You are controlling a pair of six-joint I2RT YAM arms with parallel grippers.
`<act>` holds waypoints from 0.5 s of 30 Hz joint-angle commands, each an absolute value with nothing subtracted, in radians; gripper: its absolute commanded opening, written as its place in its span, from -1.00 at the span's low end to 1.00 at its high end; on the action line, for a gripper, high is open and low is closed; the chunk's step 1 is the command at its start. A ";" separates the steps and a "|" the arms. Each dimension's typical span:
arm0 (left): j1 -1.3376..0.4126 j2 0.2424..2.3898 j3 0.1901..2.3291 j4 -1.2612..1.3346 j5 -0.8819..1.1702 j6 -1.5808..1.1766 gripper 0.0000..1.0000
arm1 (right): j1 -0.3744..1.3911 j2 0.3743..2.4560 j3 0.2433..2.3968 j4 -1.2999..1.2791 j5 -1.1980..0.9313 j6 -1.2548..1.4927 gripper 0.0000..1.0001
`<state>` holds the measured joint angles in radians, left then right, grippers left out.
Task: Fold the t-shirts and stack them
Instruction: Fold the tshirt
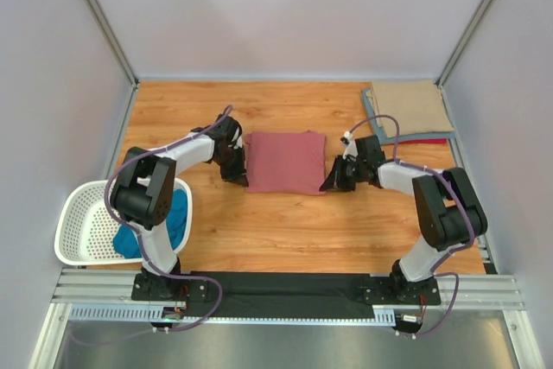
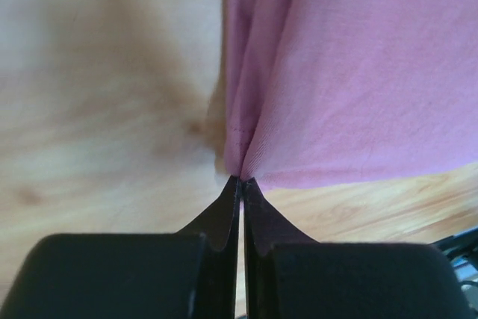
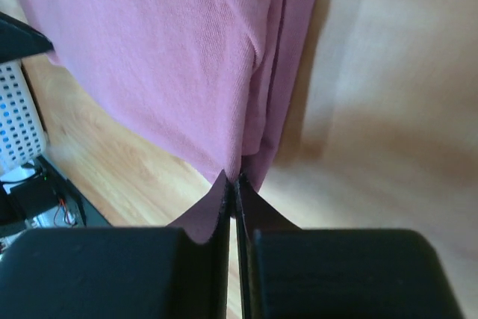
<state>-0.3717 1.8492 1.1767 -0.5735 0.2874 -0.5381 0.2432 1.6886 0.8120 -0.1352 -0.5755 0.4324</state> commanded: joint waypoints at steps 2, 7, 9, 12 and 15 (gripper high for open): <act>-0.371 1.738 1.125 -0.727 0.127 -0.543 -1.00 | 0.282 1.580 0.675 -0.109 -0.499 0.532 -0.95; -0.371 1.687 1.124 -0.771 0.123 -0.531 -0.61 | 0.307 1.473 0.618 -0.132 -0.462 0.548 -0.53; -0.373 1.668 1.147 -0.810 0.089 -0.540 -0.39 | 0.307 1.435 0.637 -0.159 -0.450 0.522 -0.31; -0.390 1.632 1.193 -0.851 0.023 -0.548 -0.27 | 0.305 1.419 0.699 -0.183 -0.428 0.491 -0.18; -0.414 1.626 1.253 -0.893 0.002 -0.545 -0.22 | 0.304 1.478 0.782 -0.166 -0.445 0.466 -0.17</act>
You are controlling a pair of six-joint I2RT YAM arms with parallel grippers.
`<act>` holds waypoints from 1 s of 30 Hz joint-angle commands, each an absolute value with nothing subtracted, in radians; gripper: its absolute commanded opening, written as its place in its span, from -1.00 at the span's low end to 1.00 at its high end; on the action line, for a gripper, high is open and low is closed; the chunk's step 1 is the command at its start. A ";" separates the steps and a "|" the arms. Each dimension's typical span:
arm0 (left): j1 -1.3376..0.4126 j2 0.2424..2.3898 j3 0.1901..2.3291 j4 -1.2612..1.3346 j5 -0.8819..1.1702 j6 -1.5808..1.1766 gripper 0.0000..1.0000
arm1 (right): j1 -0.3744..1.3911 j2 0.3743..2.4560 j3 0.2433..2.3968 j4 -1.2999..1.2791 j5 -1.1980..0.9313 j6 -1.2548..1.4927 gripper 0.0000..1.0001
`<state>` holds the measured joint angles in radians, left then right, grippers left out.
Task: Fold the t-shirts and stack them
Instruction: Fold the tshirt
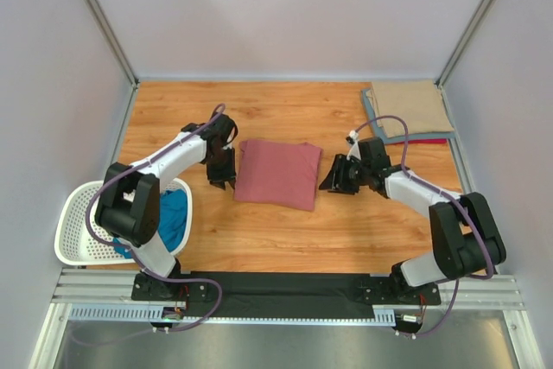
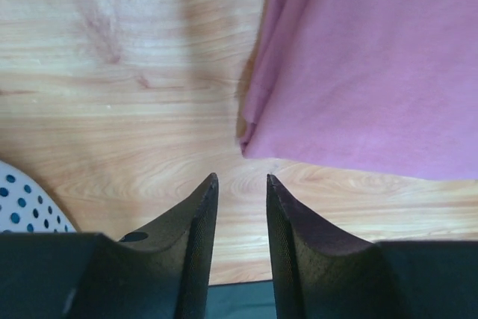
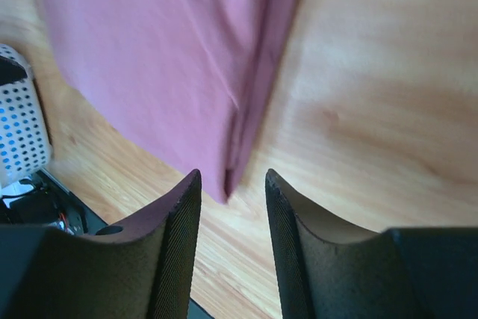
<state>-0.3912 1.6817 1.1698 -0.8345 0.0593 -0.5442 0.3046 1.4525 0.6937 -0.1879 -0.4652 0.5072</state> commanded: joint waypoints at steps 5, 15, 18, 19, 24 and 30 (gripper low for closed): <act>-0.449 1.652 1.235 -0.809 0.110 -0.537 -0.20 | 0.302 1.636 0.946 -0.163 -0.437 0.430 -0.09; -0.449 1.793 1.178 -0.718 0.124 -0.549 -0.24 | 0.258 1.815 1.095 -0.150 -0.435 0.391 -0.12; -0.448 1.821 1.178 -0.710 0.124 -0.558 -0.25 | 0.249 1.862 1.109 -0.109 -0.484 0.393 -0.16; -0.448 1.825 1.177 -0.707 0.121 -0.563 -0.26 | 0.247 1.873 1.111 -0.098 -0.494 0.393 -0.17; -0.449 1.850 1.170 -0.724 0.048 -0.577 -0.26 | 0.207 1.916 1.109 -0.014 -0.550 0.396 -0.91; -0.448 1.884 1.170 -0.747 -0.040 -0.592 -0.26 | 0.149 1.913 1.086 0.106 -0.638 0.416 -0.99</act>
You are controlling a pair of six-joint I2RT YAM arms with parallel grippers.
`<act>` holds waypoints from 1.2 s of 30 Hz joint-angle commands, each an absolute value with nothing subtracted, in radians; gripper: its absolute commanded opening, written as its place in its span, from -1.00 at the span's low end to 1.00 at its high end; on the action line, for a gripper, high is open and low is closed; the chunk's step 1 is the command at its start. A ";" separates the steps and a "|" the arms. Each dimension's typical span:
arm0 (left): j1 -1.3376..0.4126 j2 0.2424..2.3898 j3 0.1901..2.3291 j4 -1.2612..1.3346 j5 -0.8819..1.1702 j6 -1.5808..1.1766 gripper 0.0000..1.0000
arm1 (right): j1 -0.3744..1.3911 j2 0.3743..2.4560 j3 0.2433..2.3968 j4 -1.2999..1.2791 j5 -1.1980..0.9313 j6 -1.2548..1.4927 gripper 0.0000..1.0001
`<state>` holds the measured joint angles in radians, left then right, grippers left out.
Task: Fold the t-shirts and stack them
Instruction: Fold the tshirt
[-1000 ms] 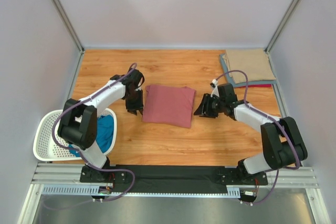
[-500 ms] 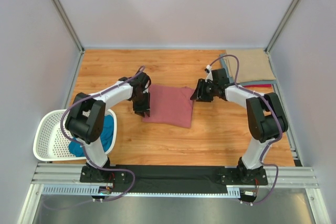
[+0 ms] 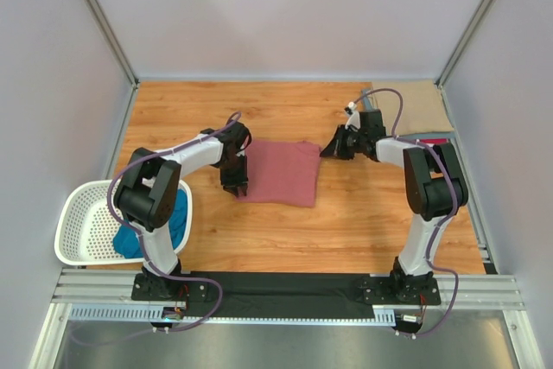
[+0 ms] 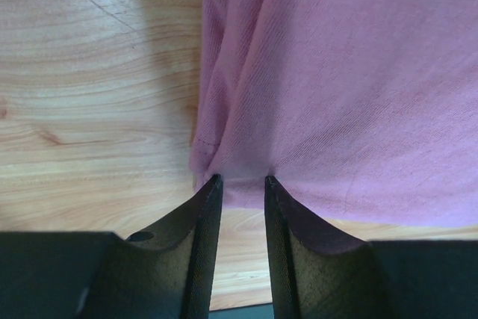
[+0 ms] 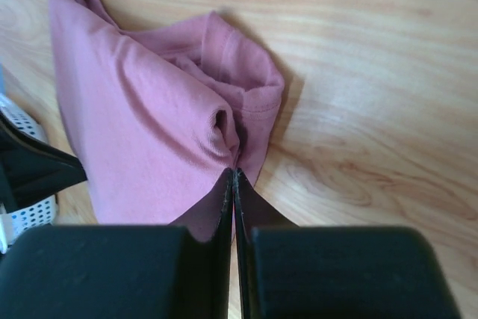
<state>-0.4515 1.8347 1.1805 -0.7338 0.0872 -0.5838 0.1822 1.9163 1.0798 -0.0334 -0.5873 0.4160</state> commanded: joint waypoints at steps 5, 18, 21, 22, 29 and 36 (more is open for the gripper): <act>-0.448 1.888 1.198 -0.778 -0.087 -0.589 -0.26 | 0.143 1.904 1.075 0.138 -0.672 0.425 -0.99; -0.488 1.775 1.282 -0.830 -0.024 -0.554 -0.21 | 0.175 1.773 0.960 0.051 -0.625 0.443 -0.13; -0.540 1.714 1.273 -0.757 0.017 -0.528 -0.21 | 0.173 1.779 0.989 0.037 -0.598 0.430 -0.06; -0.558 1.686 1.260 -0.726 0.067 -0.525 -0.21 | 0.173 1.799 1.015 0.038 -0.604 0.428 -0.05; -0.758 1.710 1.258 -0.496 0.141 -0.546 -0.25 | 0.175 1.925 1.110 0.075 -0.679 0.439 -0.04; -0.877 1.888 1.350 -0.333 0.173 -0.523 -0.28 | 0.169 1.999 1.163 0.087 -0.698 0.425 -0.11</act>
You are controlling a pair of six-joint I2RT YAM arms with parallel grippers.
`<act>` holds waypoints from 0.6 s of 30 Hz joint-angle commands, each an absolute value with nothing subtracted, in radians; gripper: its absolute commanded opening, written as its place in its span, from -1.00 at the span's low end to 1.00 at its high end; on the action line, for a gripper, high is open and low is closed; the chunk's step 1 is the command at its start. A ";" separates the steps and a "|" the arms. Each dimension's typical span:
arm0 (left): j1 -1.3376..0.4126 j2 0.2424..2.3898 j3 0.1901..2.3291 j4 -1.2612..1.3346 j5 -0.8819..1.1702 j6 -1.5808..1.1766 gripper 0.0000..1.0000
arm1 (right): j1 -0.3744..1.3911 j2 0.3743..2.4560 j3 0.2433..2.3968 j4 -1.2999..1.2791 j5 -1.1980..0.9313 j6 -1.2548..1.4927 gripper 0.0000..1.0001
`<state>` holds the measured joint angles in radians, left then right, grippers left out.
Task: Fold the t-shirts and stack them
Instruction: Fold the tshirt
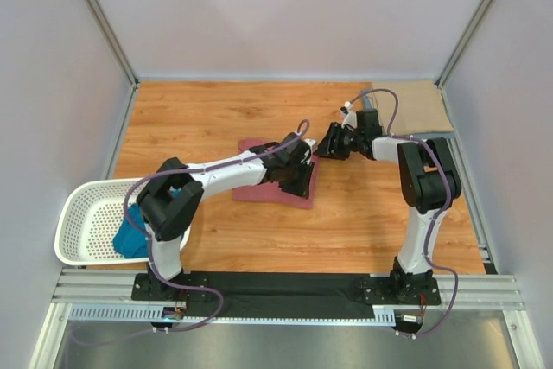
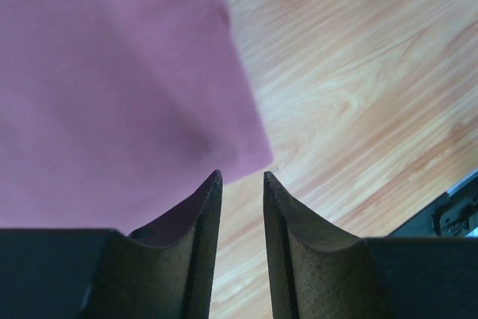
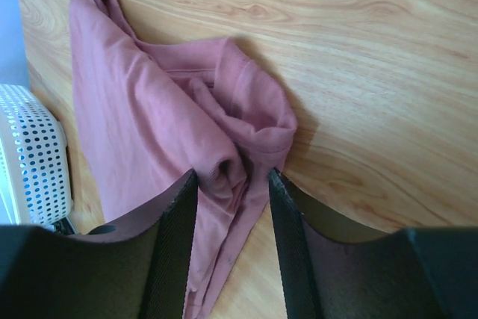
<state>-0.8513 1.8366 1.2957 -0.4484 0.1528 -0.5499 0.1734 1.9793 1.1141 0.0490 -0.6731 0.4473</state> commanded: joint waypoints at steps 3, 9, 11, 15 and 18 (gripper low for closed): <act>-0.894 1.968 1.371 -0.313 0.166 -0.528 -0.29 | 0.164 2.029 1.186 0.092 -0.707 0.420 -0.17; -0.904 2.014 1.322 -0.279 0.153 -0.540 -0.31 | 0.160 2.072 1.224 0.109 -0.721 0.413 -0.75; -0.904 2.016 1.286 -0.258 0.140 -0.546 -0.31 | 0.156 2.089 1.239 0.123 -0.722 0.413 -0.93; -0.904 2.045 1.264 -0.262 0.120 -0.548 -0.32 | 0.144 2.117 1.287 0.112 -0.732 0.420 -0.99; -0.907 2.059 1.255 -0.255 0.124 -0.558 -0.32 | 0.130 2.131 1.313 0.109 -0.735 0.434 -0.99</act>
